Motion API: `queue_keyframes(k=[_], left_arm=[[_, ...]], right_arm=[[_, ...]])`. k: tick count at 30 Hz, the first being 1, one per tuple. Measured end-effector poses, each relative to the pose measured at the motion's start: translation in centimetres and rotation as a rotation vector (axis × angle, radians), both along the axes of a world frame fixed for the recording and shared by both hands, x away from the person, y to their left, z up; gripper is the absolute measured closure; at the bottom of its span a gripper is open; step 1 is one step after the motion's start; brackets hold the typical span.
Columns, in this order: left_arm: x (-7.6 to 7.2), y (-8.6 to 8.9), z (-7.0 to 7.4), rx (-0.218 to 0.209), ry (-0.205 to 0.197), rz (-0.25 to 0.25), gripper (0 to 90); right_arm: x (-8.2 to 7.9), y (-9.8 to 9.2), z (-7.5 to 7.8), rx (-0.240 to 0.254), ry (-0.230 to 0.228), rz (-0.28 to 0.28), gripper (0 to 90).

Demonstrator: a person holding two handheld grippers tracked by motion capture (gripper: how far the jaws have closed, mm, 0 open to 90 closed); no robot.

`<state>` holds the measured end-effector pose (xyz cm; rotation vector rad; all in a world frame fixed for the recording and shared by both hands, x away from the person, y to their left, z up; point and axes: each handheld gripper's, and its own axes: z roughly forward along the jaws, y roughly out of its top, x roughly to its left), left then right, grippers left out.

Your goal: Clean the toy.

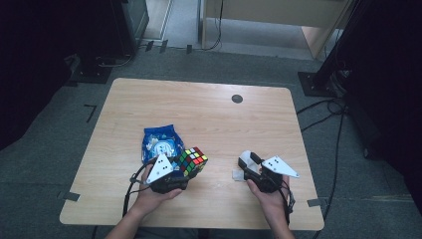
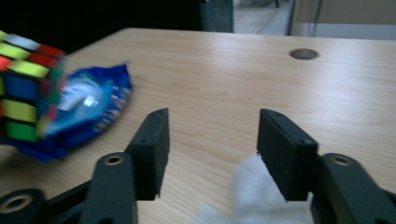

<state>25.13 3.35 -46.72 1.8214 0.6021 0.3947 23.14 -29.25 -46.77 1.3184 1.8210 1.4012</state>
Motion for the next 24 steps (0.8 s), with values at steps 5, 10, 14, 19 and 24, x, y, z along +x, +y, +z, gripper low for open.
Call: queue_keyframes(k=[5,10,14,19,24], left_arm=[[-0.2,-0.7,-0.2,0.004,0.005,-0.016,34.1],[-0.6,-1.5,-0.3,0.014,0.000,-0.039,34.1],[-1.1,-2.4,-0.4,0.027,-0.014,-0.054,34.1],[-1.6,-3.2,-0.4,0.034,-0.029,-0.072,34.1],[-1.9,-3.6,-0.5,0.053,-0.041,-0.070,34.0]], right_arm=[[-0.8,2.5,1.9,0.130,0.011,0.095,30.3],[-1.6,5.6,2.8,0.213,0.065,0.176,18.0],[-1.7,7.1,2.7,0.267,0.108,0.203,18.0],[-1.2,7.7,1.7,0.318,0.192,0.196,20.1],[-1.2,7.7,1.1,0.355,0.225,0.195,32.7]])
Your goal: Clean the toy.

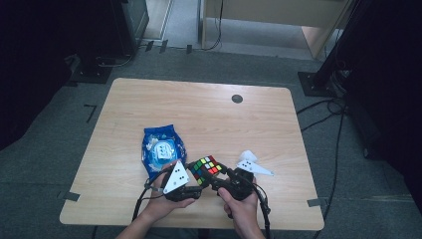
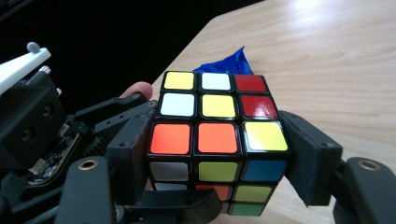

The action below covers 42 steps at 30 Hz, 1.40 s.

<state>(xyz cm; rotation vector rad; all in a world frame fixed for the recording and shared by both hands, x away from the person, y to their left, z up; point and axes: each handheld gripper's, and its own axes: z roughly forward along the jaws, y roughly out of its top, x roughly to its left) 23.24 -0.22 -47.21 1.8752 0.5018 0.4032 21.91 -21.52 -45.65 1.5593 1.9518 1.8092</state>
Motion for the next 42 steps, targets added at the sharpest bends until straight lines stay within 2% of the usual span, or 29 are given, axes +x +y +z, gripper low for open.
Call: queue_keyframes(k=[2,7,11,12,14,16,17,23,29,32,33,35,36,40,42], left_arm=[[0.0,-0.1,-0.1,0.009,-0.001,0.001,34.0],[0.1,0.0,-0.1,-0.012,0.022,-0.028,32.8],[0.1,0.3,-0.3,-0.001,0.013,-0.049,30.2],[0.1,0.4,-0.3,0.007,0.008,-0.051,29.6],[0.1,0.4,-0.5,0.051,-0.027,-0.037,30.4],[0.2,0.4,-0.8,0.106,-0.054,-0.019,31.7],[0.2,0.4,-0.8,0.112,-0.060,-0.014,32.0],[0.1,0.5,-0.5,0.116,-0.086,-0.009,32.2],[-0.1,0.4,-0.7,0.138,-0.108,-0.001,30.5],[-0.3,0.1,-0.6,0.127,-0.122,-0.005,29.7],[-0.5,0.0,-0.5,0.118,-0.129,-0.006,29.0],[-0.7,0.0,-0.1,0.092,-0.140,-0.007,28.2],[-0.6,-0.1,-0.1,0.097,-0.144,0.002,25.6],[-0.6,0.1,-0.3,0.094,-0.143,-0.005,25.0],[-0.7,-0.1,-0.4,0.112,-0.165,0.001,24.4]], right_arm=[[0.0,-0.1,0.0,0.003,0.013,0.000,33.7],[0.0,-0.4,0.1,-0.003,0.018,0.003,34.3],[0.1,-1.3,0.6,-0.002,-0.001,-0.025,34.4],[0.1,-1.7,0.7,0.005,-0.008,-0.034,34.4],[0.2,-2.6,1.1,0.013,-0.017,-0.053,34.4],[0.2,-3.0,1.2,0.028,-0.010,-0.044,34.4],[0.1,-3.1,1.3,0.028,-0.005,-0.044,34.4],[0.1,-2.3,0.9,0.003,0.006,0.026,34.3],[0.1,-1.7,1.1,-0.028,0.004,0.044,34.2],[0.2,-1.7,1.0,-0.014,0.008,0.050,33.8],[0.2,-1.6,0.9,-0.007,0.022,0.057,33.6],[0.3,-1.1,0.6,-0.029,0.041,0.078,33.5],[0.2,-0.9,0.4,-0.041,0.043,0.082,33.8],[0.1,-0.5,0.4,-0.059,0.046,0.080,34.1],[0.2,-0.5,0.3,-0.072,0.049,0.081,34.2]])
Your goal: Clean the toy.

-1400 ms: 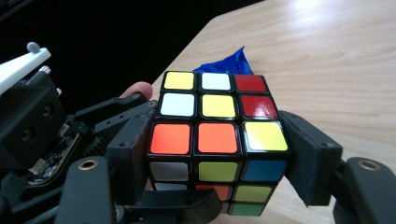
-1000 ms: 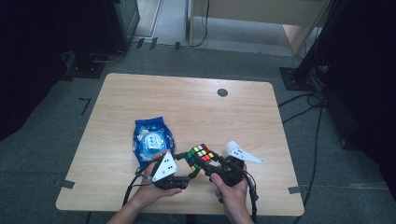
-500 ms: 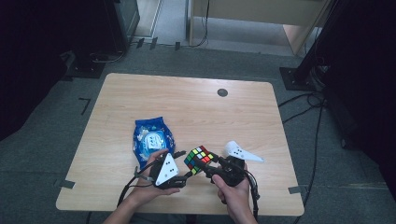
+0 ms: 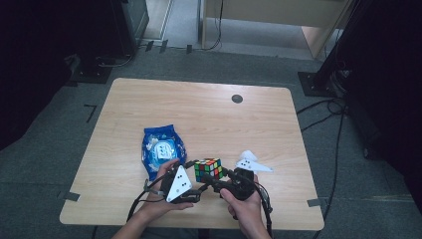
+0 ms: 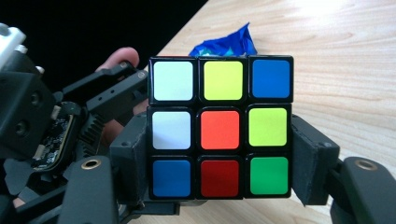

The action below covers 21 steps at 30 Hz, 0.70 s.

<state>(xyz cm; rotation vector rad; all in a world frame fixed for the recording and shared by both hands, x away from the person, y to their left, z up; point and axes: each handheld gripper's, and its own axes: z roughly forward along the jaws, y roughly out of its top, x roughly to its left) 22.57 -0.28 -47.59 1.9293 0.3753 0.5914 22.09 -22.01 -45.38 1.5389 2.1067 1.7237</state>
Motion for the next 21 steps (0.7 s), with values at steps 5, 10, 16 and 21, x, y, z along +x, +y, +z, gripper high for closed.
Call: queue_keyframes(k=[5,10,16,21], left_arm=[[-0.16,-0.22,-0.19,0.028,-0.027,0.003,22.2],[-0.44,-0.44,-0.33,0.052,-0.050,-0.018,25.8],[-0.44,-0.57,-0.44,0.048,-0.027,-0.041,32.8],[-0.35,-0.43,-0.33,0.026,-0.010,-0.031,33.6]], right_arm=[[0.12,0.03,-0.08,-0.009,0.024,0.020,34.1],[0.21,0.14,-0.20,-0.013,0.039,0.039,34.0],[0.30,0.20,-0.51,-0.036,0.064,0.050,34.2],[0.34,0.13,-0.55,-0.016,0.060,0.044,34.5]])
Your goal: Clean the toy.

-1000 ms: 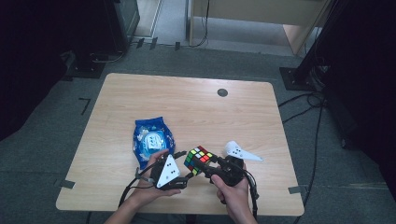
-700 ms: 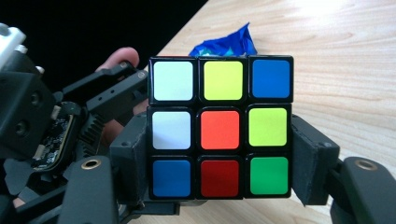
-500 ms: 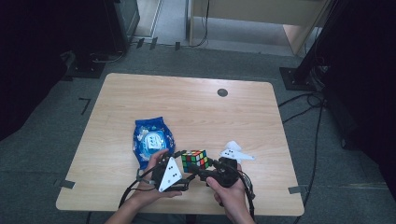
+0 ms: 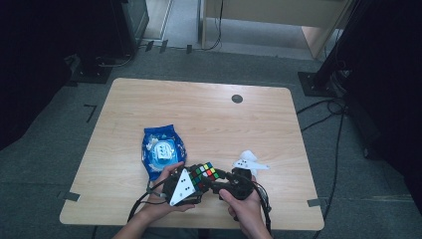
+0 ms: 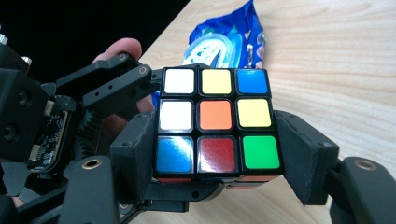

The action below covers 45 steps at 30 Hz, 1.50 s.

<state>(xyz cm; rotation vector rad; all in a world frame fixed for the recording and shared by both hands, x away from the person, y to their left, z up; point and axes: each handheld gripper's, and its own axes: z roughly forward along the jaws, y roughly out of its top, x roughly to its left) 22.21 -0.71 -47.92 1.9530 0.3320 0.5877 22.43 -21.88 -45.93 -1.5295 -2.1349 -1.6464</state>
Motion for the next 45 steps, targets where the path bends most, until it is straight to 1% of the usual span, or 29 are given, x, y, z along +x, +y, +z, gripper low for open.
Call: queue_keyframes(k=[2,4,5,6,9,11,14,16,18,19,21,22,23,25,26,27,28,30,31,33,34,35,38,39,41,42,43,44,45], left_arm=[[0.0,-0.1,0.0,-0.005,0.001,0.006,33.5],[0.0,-0.2,-0.1,0.008,0.008,0.012,32.7],[0.1,-0.2,-0.2,0.021,0.008,0.027,31.0],[0.2,-0.2,-0.3,0.029,0.018,0.035,30.0],[0.3,-0.1,-0.4,0.018,0.027,0.033,31.1],[0.2,-0.1,-0.3,0.019,0.022,0.029,32.4],[0.1,-0.3,-0.4,0.023,0.012,0.034,33.3],[0.1,-0.3,-0.4,0.023,0.013,0.037,33.6],[0.0,-0.3,-0.3,0.025,0.002,0.045,33.8],[0.0,-0.3,-0.3,0.021,0.008,0.049,33.9],[0.3,0.1,-0.2,0.003,0.026,0.054,34.0],[0.5,0.3,-0.1,-0.012,0.038,0.059,33.9],[0.8,0.8,0.0,-0.021,0.046,0.069,34.0],[1.1,1.5,0.2,-0.035,0.059,0.080,34.0],[1.3,1.9,0.3,-0.046,0.068,0.086,33.9],[1.5,2.1,0.4,-0.058,0.075,0.091,34.0],[1.6,2.4,0.5,-0.072,0.084,0.096,33.9],[1.8,2.6,0.6,-0.080,0.090,0.098,33.9],[1.8,2.7,0.6,-0.081,0.090,0.099,34.0],[1.8,2.7,0.6,-0.078,0.092,0.099,34.0],[1.8,2.7,0.6,-0.074,0.092,0.096,34.0],[1.8,2.7,0.5,-0.073,0.092,0.092,34.0],[1.8,2.7,0.4,-0.069,0.096,0.081,34.0],[1.8,2.7,0.4,-0.068,0.097,0.079,33.9],[1.8,2.7,0.4,-0.066,0.100,0.075,34.0],[1.8,2.7,0.3,-0.066,0.102,0.074,33.9],[1.8,2.7,0.3,-0.066,0.105,0.072,33.9],[1.8,2.7,0.3,-0.066,0.105,0.071,33.9],[1.8,2.7,0.3,-0.064,0.105,0.068,33.9]], right_arm=[[-0.1,0.1,0.1,-0.010,-0.013,-0.009,34.5],[-0.3,0.1,0.3,-0.027,-0.029,-0.013,34.6],[-0.4,0.0,0.3,-0.023,-0.031,-0.021,34.6],[-0.4,-0.1,0.4,-0.012,-0.036,-0.033,34.6],[-0.4,-0.6,0.8,0.009,-0.052,-0.058,34.6],[-0.5,-0.8,0.8,0.016,-0.059,-0.058,34.6],[-0.5,-0.6,0.8,0.007,-0.066,-0.055,34.6],[-0.5,-0.6,0.8,0.006,-0.072,-0.048,34.5],[-0.4,-0.7,0.8,0.001,-0.080,-0.035,34.3],[-0.4,-0.7,0.9,-0.001,-0.090,-0.035,33.3],[-0.3,-1.1,1.3,-0.013,-0.128,-0.043,25.4],[-0.2,-1.5,1.5,-0.002,-0.147,-0.040,23.8],[-0.2,-2.1,1.9,0.009,-0.165,-0.048,24.0],[-0.1,-3.6,2.3,0.001,-0.210,-0.081,27.3],[0.0,-4.4,2.3,-0.030,-0.240,-0.114,28.7],[0.1,-5.1,2.1,-0.075,-0.263,-0.148,28.9],[0.4,-5.7,1.7,-0.126,-0.268,-0.183,29.2],[1.1,-6.7,0.9,-0.207,-0.250,-0.228,30.1],[1.6,-7.3,0.2,-0.264,-0.233,-0.232,29.8],[2.3,-8.2,-0.8,-0.347,-0.223,-0.233,32.9],[2.5,-8.6,-1.3,-0.365,-0.222,-0.224,35.9],[2.6,-8.9,-1.6,-0.370,-0.222,-0.193,36.6],[2.7,-9.5,-2.3,-0.404,-0.244,-0.079,37.5],[2.6,-9.7,-2.3,-0.414,-0.261,-0.045,37.3],[2.3,-9.8,-2.6,-0.430,-0.288,0.015,34.0],[2.3,-9.8,-2.8,-0.439,-0.294,0.028,30.7],[2.3,-9.6,-3.1,-0.458,-0.305,0.046,28.0],[2.3,-9.3,-3.5,-0.496,-0.319,0.070,25.6],[2.3,-9.1,-3.7,-0.524,-0.322,0.078,24.6]])
